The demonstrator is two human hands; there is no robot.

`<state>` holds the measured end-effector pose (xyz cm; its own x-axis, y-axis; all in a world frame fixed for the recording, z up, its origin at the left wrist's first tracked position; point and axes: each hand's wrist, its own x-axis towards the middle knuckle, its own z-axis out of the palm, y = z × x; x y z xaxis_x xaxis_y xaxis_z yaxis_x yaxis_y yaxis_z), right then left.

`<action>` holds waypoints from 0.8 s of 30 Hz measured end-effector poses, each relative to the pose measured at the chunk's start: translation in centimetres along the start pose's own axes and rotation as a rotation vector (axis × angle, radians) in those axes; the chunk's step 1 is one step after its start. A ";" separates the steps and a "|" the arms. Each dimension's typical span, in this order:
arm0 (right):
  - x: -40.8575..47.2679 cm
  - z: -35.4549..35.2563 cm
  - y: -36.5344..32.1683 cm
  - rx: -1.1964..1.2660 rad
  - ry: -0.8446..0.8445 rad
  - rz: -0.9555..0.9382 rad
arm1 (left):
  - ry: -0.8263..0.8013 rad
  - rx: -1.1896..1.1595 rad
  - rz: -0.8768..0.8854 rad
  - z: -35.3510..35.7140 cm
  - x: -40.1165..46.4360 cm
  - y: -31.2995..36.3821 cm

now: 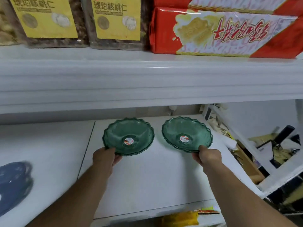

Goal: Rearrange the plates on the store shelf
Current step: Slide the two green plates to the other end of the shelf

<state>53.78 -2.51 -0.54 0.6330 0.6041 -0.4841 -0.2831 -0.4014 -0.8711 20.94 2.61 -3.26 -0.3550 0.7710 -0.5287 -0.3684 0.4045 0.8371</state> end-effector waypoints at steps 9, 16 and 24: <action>6.0 0.3 -1.7 -0.051 -0.062 -0.003 | 0.053 0.069 0.043 4.0 1.9 -2.0; 8.6 1.3 -1.4 -0.101 -0.091 0.030 | 0.034 0.069 0.050 5.6 3.4 -2.2; 9.1 1.6 -1.0 -0.093 -0.124 0.058 | -0.012 0.138 0.131 5.5 3.7 -2.2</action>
<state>58.69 4.49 -4.22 0.5218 0.6562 -0.5451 -0.2449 -0.4968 -0.8326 25.12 7.27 -6.29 -0.3818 0.8271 -0.4125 -0.1982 0.3626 0.9106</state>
